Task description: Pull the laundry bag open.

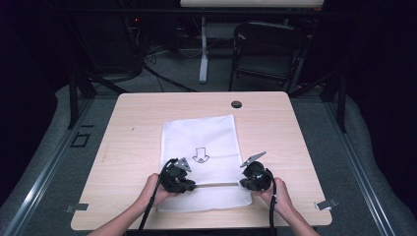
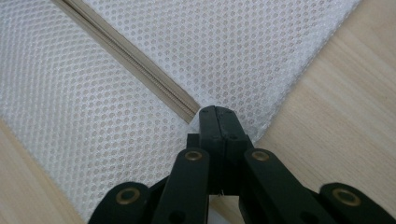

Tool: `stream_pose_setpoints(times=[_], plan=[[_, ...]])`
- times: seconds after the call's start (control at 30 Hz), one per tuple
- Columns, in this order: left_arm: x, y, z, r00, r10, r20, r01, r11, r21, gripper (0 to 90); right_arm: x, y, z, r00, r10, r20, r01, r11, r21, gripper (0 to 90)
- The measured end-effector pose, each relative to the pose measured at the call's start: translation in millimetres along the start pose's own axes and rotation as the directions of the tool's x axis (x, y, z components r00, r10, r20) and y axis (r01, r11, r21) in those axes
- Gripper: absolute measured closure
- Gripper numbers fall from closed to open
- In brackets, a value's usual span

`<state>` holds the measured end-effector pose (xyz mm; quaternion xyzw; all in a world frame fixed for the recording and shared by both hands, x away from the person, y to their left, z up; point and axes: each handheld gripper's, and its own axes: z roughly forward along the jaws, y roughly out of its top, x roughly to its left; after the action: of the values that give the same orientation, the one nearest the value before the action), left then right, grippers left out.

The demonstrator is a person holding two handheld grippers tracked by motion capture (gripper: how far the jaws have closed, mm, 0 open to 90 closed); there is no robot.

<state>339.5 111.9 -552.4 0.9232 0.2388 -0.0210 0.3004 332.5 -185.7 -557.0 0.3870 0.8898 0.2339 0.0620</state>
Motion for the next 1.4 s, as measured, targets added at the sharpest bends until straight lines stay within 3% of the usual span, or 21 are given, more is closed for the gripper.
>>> stream_pose_setpoints(times=[0.13,0.23,0.4,0.5,0.63,1.03,1.23,1.4], plan=[[1.5,-1.6,-0.5,0.9999,-0.011,0.006,0.011,0.9999,0.002,82.3,0.2,-0.3,-0.1,1.0,0.003,-0.001,-0.003,1.0,-0.001,90.0],[1.7,-2.8,-2.1,0.9999,0.005,-0.014,-0.005,0.9999,0.013,82.4,0.6,-0.7,0.3,0.9999,0.011,0.001,-0.011,1.0,-0.008,90.0],[15.2,-16.7,-14.0,0.998,-0.04,-0.049,0.041,0.9989,0.02,82.3,0.9,-0.2,-0.2,1.0,0.005,0.004,-0.005,1.0,0.001,90.0],[21.0,-23.5,-21.6,0.9963,-0.071,-0.048,0.071,0.9975,-0.002,82.3,0.7,-0.1,-0.3,0.9999,0.008,0.006,-0.008,1.0,0.005,90.0],[18.3,-22.1,-20.4,0.9974,-0.041,-0.058,0.042,0.9989,0.017,82.3,2.4,0.7,-0.5,0.9999,0.007,0.013,-0.007,1.0,0.012,90.0],[22.2,-35.1,-33.7,0.9939,-0.081,-0.074,0.082,0.9966,0.008,82.3,0.1,-1.4,-0.1,0.9999,0.015,0.004,-0.015,1.0,-0.006,90.0],[21.8,-35.5,-35.5,0.9934,-0.077,-0.084,0.079,0.9968,0.015,82.2,-0.1,-1.0,-0.5,0.9998,0.017,0.003,-0.017,1.0,0.002,90.0],[26.9,-43.3,-42.0,0.9891,-0.11,-0.098,0.111,0.9938,0.005,82.2,-0.5,-1.1,-0.8,0.9997,0.023,-0.004,-0.023,1.0,0.002,90.0]])
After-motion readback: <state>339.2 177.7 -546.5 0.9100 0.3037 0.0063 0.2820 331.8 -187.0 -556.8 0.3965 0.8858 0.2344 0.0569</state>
